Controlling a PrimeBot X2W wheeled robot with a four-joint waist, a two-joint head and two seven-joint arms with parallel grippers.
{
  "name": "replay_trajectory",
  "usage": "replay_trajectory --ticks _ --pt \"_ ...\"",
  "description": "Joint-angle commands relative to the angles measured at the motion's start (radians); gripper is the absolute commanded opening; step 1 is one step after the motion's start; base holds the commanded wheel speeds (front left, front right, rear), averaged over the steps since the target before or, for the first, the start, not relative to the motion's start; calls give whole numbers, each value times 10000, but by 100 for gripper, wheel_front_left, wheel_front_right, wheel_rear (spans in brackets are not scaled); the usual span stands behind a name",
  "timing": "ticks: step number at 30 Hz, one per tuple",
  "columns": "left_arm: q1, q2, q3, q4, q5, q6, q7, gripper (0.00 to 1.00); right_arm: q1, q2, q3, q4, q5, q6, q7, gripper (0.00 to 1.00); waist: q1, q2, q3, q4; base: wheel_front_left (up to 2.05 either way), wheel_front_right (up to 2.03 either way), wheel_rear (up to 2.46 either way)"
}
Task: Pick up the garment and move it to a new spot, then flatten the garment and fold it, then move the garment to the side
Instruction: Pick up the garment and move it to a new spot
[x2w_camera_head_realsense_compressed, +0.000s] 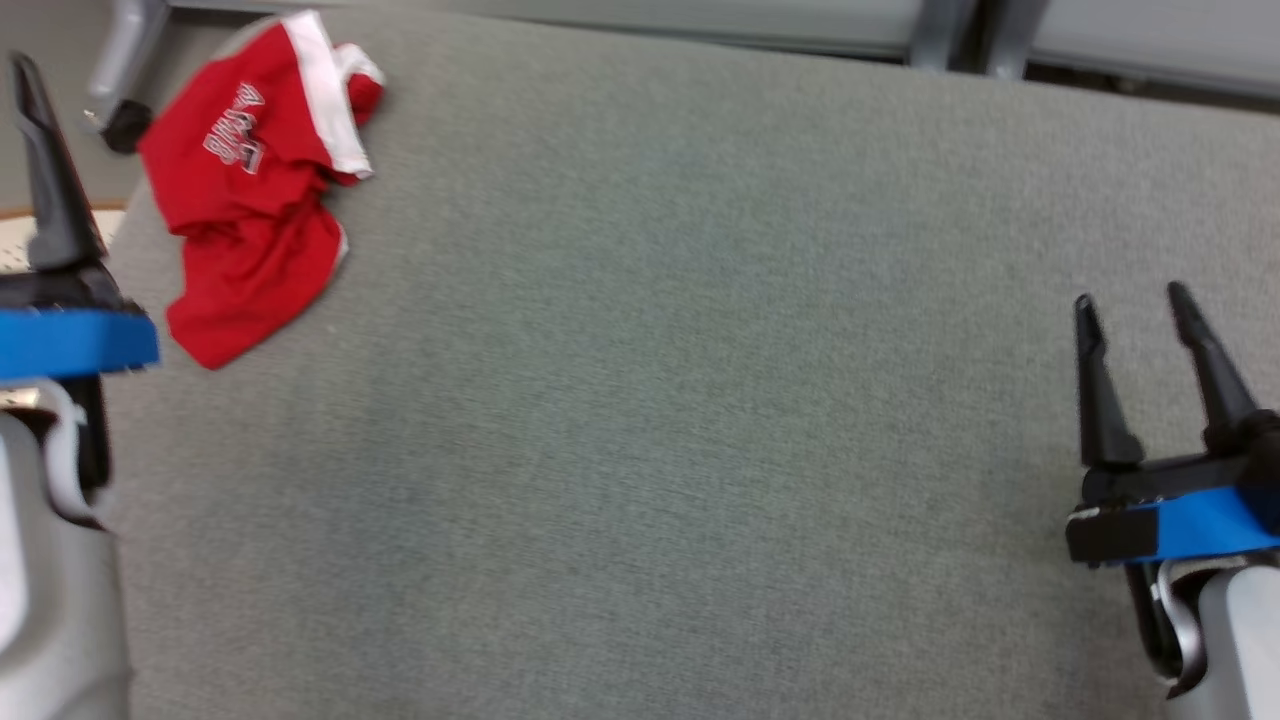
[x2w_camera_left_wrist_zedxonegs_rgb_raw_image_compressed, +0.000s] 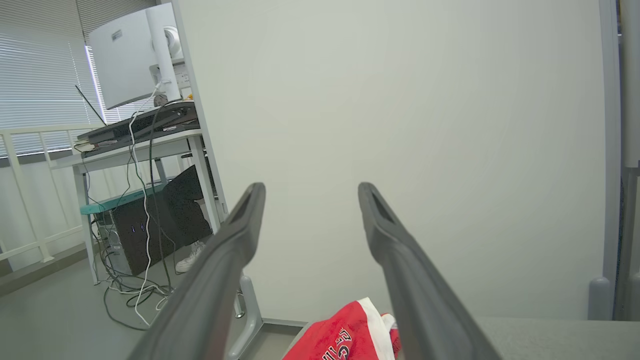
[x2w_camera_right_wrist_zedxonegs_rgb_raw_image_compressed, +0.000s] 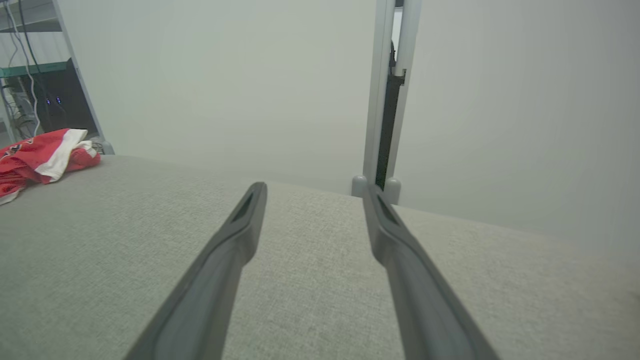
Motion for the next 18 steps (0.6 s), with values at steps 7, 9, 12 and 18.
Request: replay_trajectory --ticks 7,9,12,18 --pt "-2122 960 333 1623 12 -101 -28 100 -471 -431 -786 -957 -184 -4 268 100 -1 0 1977 -1239 0 0 0" --pt "-2540 1114 366 2186 -14 -121 -29 100 -506 -518 -906 -1203 -206 -4 358 100 -1 0 2252 -1367 0 0 0" --pt "-3083 1324 352 3343 -73 -166 97 100 -490 -574 -1075 -1566 -245 -4 495 100 -1 0 2593 -1490 0 0 0" --pt "-3745 1556 267 5636 -295 -401 791 100 -327 -626 -1247 -2029 -262 -4 643 100 -1 0 2956 -1550 0 0 0"
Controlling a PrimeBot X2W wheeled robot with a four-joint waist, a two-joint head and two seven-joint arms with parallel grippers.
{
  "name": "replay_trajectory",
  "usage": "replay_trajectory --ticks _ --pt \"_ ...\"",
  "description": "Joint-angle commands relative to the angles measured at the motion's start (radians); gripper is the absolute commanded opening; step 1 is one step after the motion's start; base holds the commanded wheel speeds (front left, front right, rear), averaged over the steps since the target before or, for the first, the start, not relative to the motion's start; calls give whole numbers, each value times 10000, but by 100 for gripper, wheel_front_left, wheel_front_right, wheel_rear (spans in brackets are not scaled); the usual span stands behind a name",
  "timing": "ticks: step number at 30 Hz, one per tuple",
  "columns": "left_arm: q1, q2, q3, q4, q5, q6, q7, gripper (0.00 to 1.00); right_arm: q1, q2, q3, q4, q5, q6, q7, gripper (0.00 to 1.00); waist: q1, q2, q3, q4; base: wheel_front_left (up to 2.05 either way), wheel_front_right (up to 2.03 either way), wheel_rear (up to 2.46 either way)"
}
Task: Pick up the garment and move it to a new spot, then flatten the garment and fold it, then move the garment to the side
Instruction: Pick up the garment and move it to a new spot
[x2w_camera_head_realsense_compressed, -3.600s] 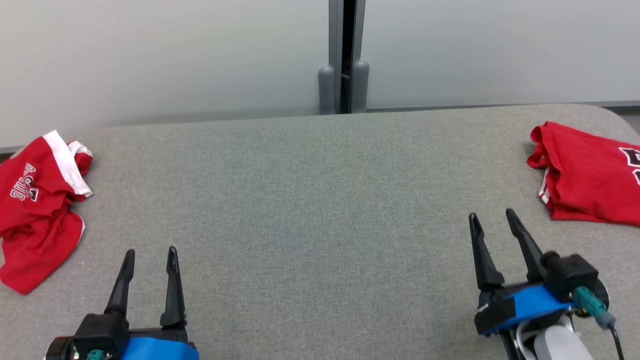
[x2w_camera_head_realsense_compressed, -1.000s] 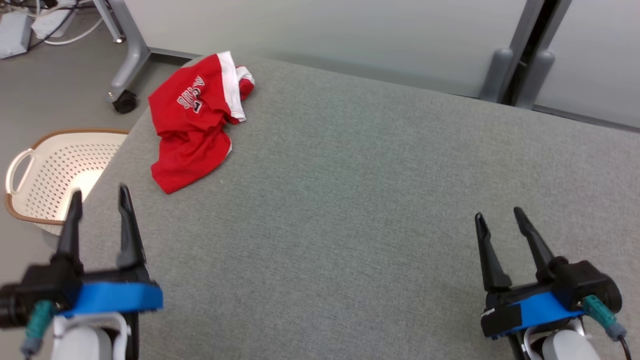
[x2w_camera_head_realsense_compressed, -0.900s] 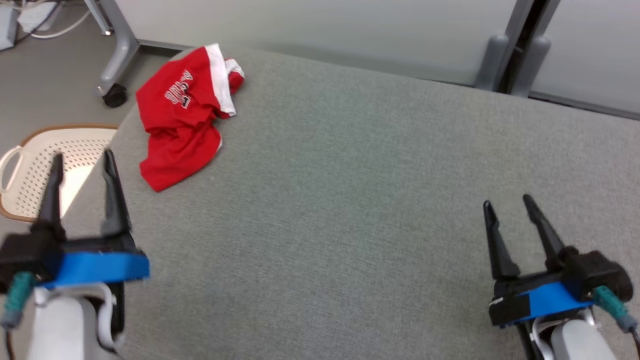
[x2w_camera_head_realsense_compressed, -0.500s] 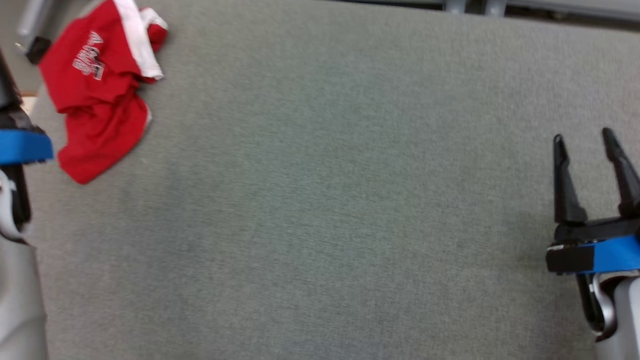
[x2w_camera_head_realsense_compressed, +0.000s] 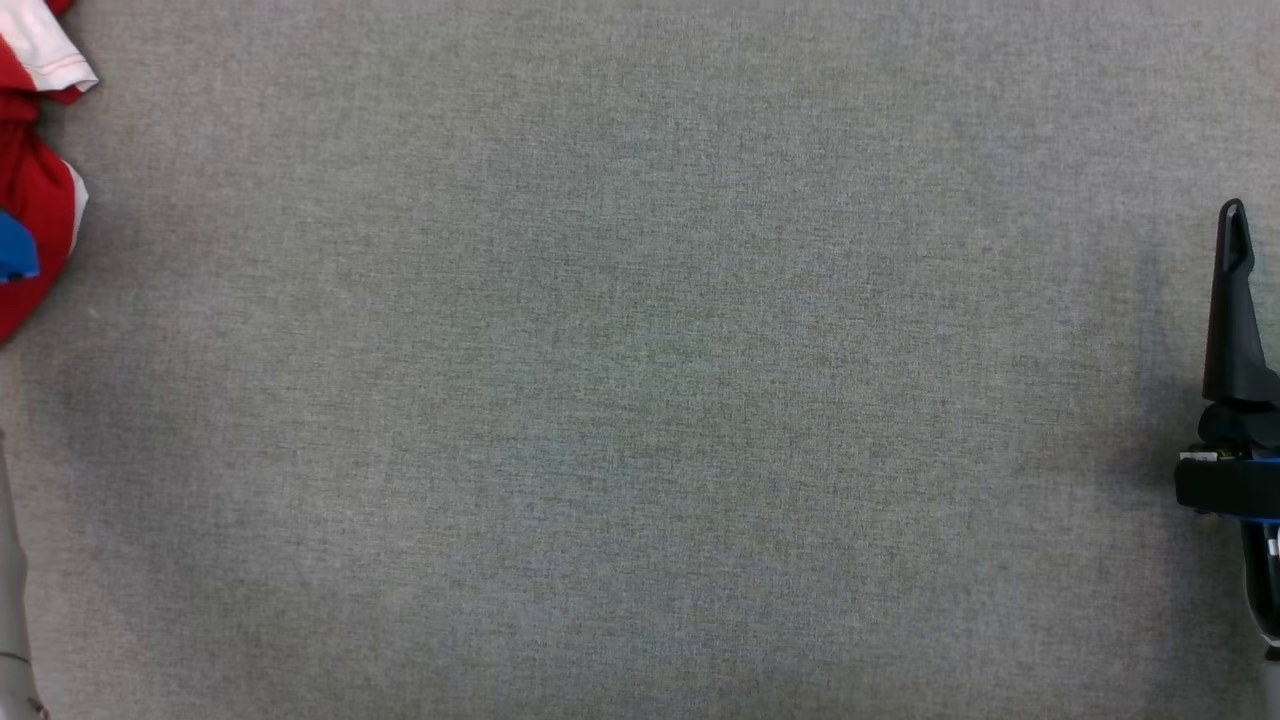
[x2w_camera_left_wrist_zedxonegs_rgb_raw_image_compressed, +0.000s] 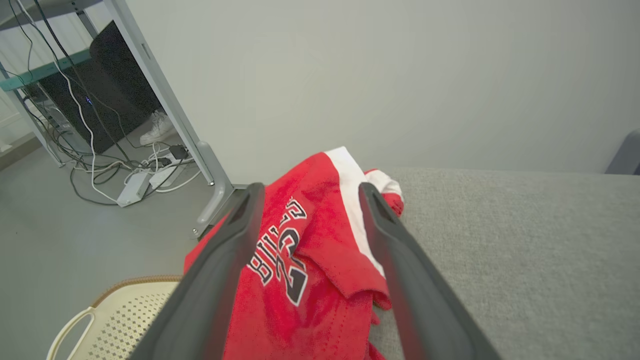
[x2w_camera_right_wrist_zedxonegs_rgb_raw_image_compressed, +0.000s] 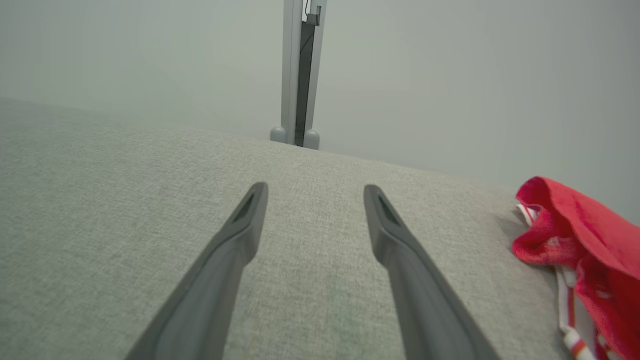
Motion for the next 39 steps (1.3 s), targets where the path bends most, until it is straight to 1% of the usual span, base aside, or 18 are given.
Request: replay_trajectory --ticks 1,7,13,18,19,20,21,22,25,29,34,39 --pt "-213 118 -39 615 -77 -78 275 100 51 -33 -50 -148 -54 -4 52 100 -2 0 159 -61 0 0 0" --pt "-496 34 -118 2268 -488 -353 1607 100 31 -113 -144 -298 -56 -4 183 100 -2 0 260 54 0 0 0" --pt "-760 -31 -306 3224 -909 -589 2425 100 -53 -111 -87 -402 -58 -4 266 100 -2 0 316 138 0 0 0" --pt "-872 -31 -567 3750 -1099 -639 3006 100 -134 -107 -8 -321 -6 -4 261 100 -2 0 299 99 0 0 0" --pt "-907 -36 -671 3837 -1166 -650 3124 80 -147 -86 11 -304 9 -4 242 100 -2 0 287 76 0 0 0" --pt "-917 -68 -797 3889 -1243 -655 3228 45 -169 -61 33 -277 17 -4 215 100 -2 0 270 46 0 0 0" --pt "-912 -76 -914 3907 -1332 -660 3314 24 -186 -46 41 -245 30 -4 190 100 -2 0 253 18 0 0 0" --pt "-898 -68 -1039 3916 -1459 -663 3360 0 -200 -22 50 -207 34 -4 158 100 -2 0 229 -16 0 0 0" --pt "-785 93 -1354 3862 -1757 -659 3393 0 -211 48 64 -80 39 -4 82 100 -2 0 148 -121 0 0 0" --pt "-789 329 -1730 3616 -2037 -667 3022 0 -222 153 65 117 52 -4 -35 100 -2 0 -8 -243 0 0 0" --pt "-1063 706 -2037 3233 -1984 -659 1995 0 -259 359 129 446 38 -4 -219 100 -2 0 -383 -374 0 0 0" --pt "-1400 702 -2333 2913 -1713 -561 1122 0 -248 628 242 844 36 -4 -422 100 -2 0 -994 -586 0 0 0"
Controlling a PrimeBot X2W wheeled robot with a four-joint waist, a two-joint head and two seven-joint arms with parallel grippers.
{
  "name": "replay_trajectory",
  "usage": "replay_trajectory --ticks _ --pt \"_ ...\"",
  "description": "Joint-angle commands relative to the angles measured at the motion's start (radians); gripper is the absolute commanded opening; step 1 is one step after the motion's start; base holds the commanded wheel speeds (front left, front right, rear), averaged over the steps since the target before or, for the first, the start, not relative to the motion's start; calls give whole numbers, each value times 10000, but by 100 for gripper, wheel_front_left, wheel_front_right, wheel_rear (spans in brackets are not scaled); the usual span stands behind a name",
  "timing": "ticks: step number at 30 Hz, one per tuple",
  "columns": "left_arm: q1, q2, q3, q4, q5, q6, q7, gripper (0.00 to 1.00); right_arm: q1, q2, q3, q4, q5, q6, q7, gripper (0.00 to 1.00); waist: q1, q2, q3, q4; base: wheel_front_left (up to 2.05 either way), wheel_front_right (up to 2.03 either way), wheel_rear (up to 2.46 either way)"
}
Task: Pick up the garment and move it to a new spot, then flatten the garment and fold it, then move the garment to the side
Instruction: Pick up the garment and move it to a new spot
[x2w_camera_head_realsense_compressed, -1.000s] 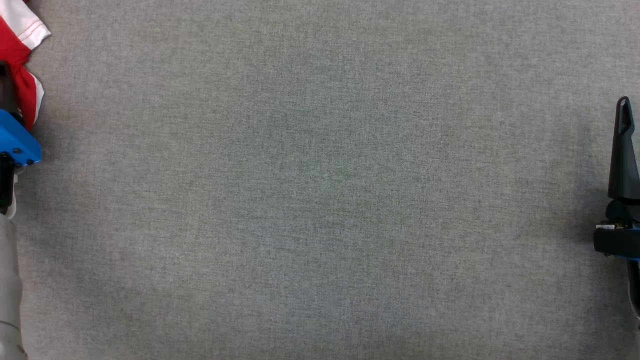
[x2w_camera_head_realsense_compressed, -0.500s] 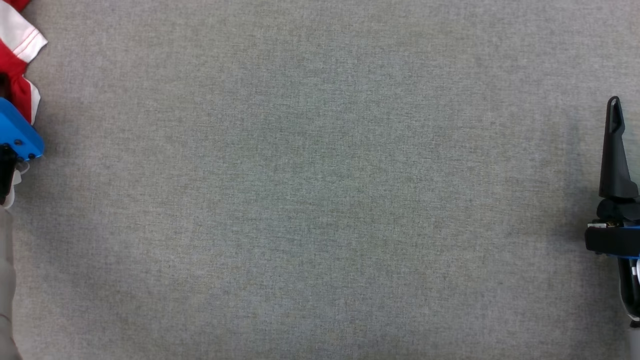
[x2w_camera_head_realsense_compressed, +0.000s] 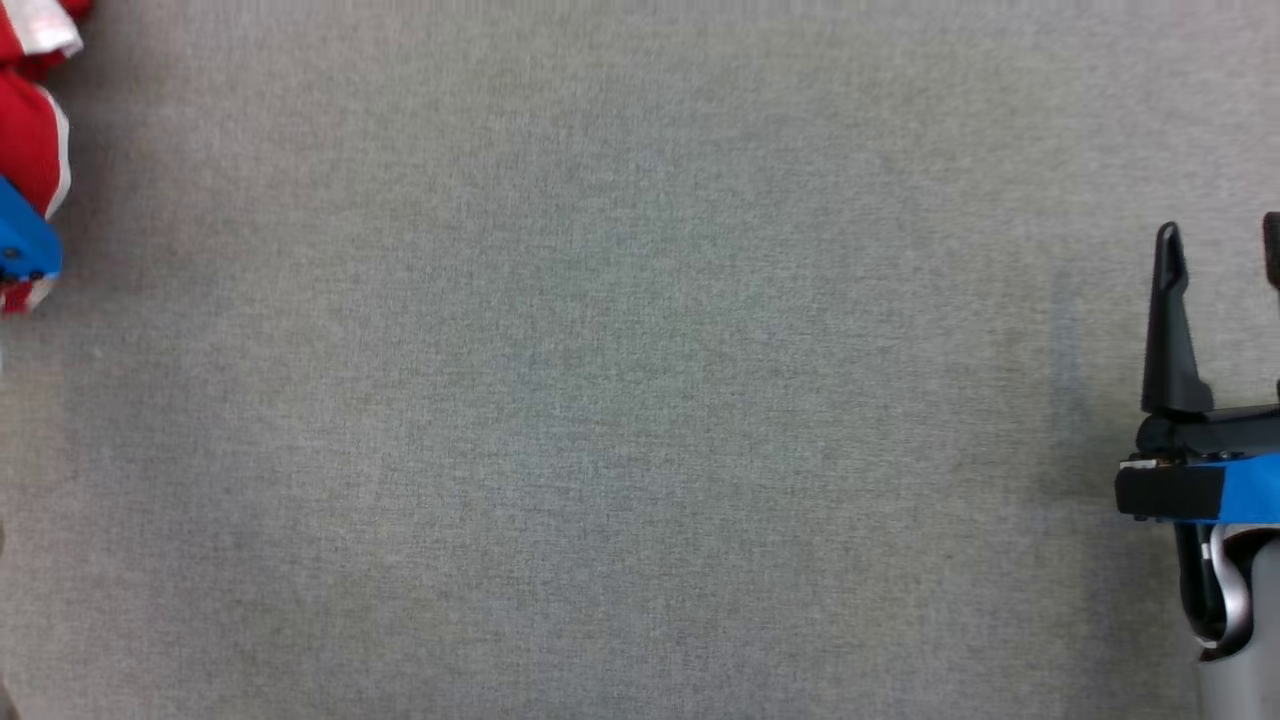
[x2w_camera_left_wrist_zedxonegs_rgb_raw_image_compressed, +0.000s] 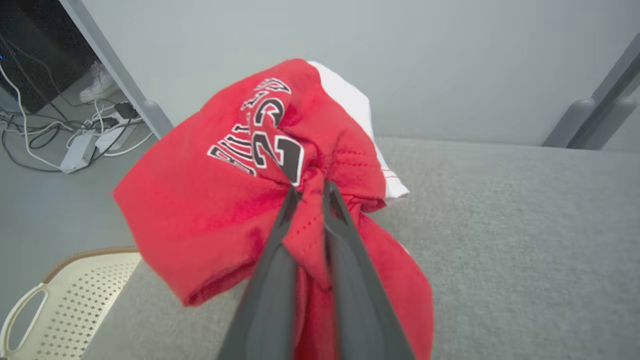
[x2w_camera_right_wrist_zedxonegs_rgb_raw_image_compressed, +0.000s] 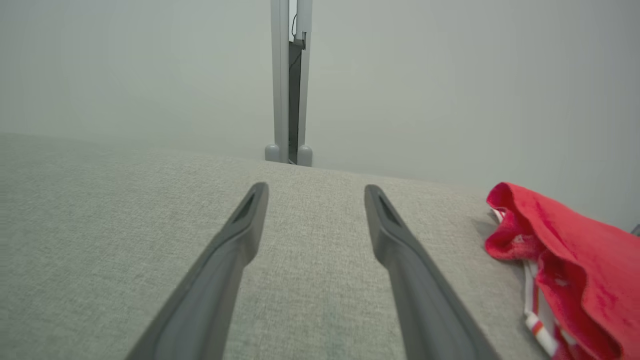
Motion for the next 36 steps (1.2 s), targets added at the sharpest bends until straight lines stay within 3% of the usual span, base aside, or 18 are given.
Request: replay_trajectory --ticks 1,9,18,28,36 --pt "-160 31 -77 -160 116 70 -269 0 -59 107 37 135 36 -4 -100 100 0 0 -394 -193 0 0 0" --pt "-726 -363 -772 -1356 614 141 -1084 0 106 594 222 798 97 -4 -374 100 0 0 -1378 -816 0 0 0" --pt "-932 -1040 -1708 -3284 958 63 -928 0 148 1089 461 1508 218 -4 -515 100 0 0 -2216 -2178 0 0 0" --pt "178 -2097 -2782 -5454 857 35 -270 0 343 1412 525 1596 404 -4 -524 100 0 0 -2522 -3467 0 0 0" --pt "1760 -2687 -3860 -6176 829 30 -52 0 462 1491 452 1549 433 -4 -525 100 0 0 -2550 -3661 0 0 0"
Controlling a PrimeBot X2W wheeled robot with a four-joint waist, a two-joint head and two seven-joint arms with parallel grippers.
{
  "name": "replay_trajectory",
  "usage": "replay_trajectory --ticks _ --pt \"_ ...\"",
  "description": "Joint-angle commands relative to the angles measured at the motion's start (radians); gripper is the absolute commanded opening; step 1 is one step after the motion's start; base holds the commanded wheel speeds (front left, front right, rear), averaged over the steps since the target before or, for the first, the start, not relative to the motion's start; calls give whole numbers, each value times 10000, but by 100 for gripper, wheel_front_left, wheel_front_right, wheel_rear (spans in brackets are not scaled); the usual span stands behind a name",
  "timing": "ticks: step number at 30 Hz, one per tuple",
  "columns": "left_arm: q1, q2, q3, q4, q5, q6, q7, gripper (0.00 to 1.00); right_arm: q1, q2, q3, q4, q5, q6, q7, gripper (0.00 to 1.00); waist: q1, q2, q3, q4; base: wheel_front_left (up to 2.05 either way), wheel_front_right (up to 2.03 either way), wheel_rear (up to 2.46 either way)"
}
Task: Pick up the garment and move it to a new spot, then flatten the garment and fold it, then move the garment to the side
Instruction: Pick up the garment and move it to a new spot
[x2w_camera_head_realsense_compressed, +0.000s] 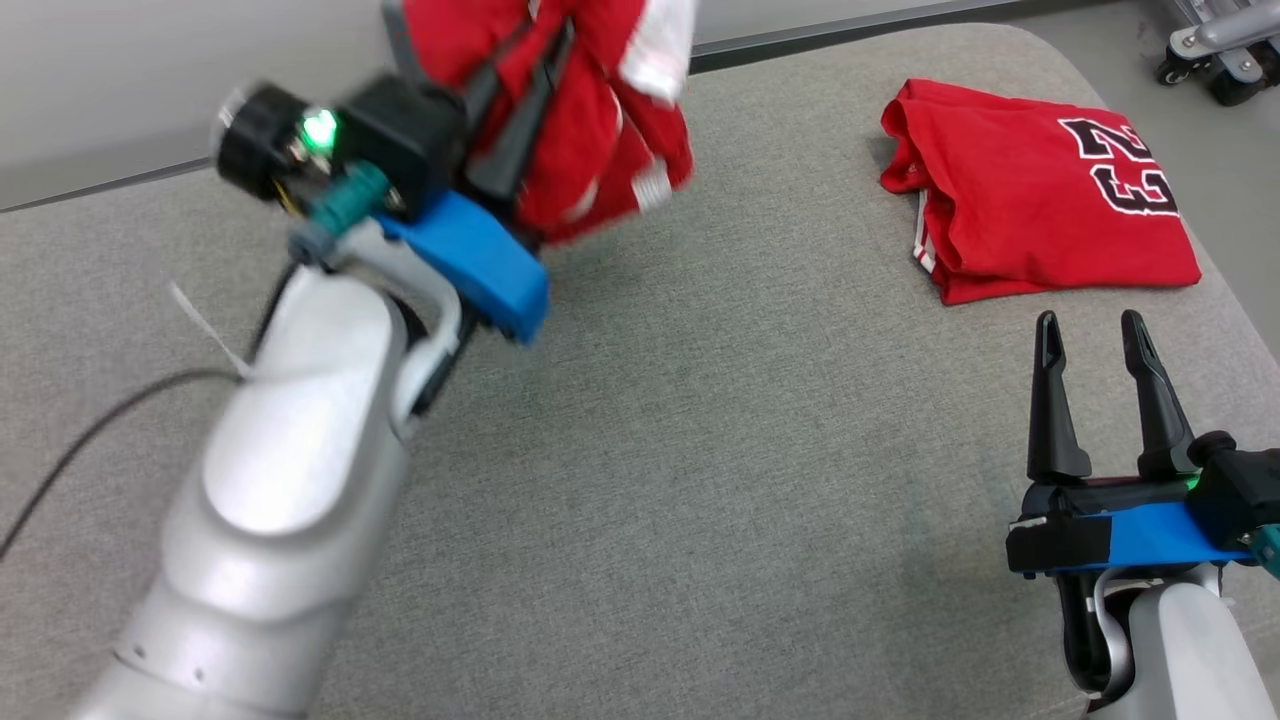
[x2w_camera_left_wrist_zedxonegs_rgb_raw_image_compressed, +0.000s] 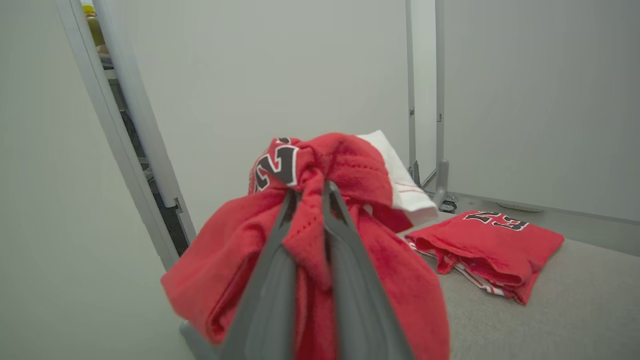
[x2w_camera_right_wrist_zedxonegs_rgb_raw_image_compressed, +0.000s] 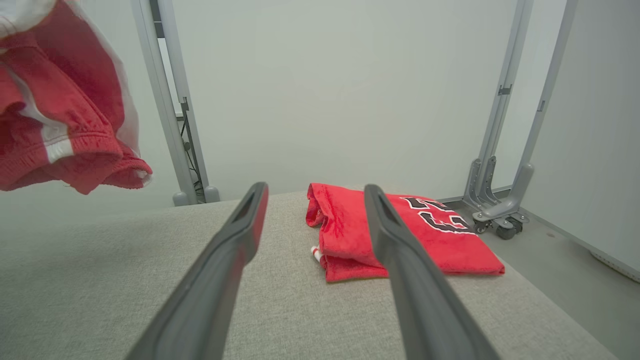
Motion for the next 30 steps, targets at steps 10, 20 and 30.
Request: replay_trajectory --ticks 10,20,30 --pt "3226 -505 -1152 194 -549 147 -330 0 249 81 -70 5 -13 -4 -12 100 1 -1 -122 357 0 0 0" --pt "4688 -670 -1979 291 -773 429 -996 100 401 82 1 169 -35 -4 -12 100 1 -1 -437 840 0 0 0" --pt "4891 -172 -1022 -428 -806 1337 -1761 100 782 79 -1 336 -165 -4 -13 100 1 -1 -1132 1421 0 0 0"
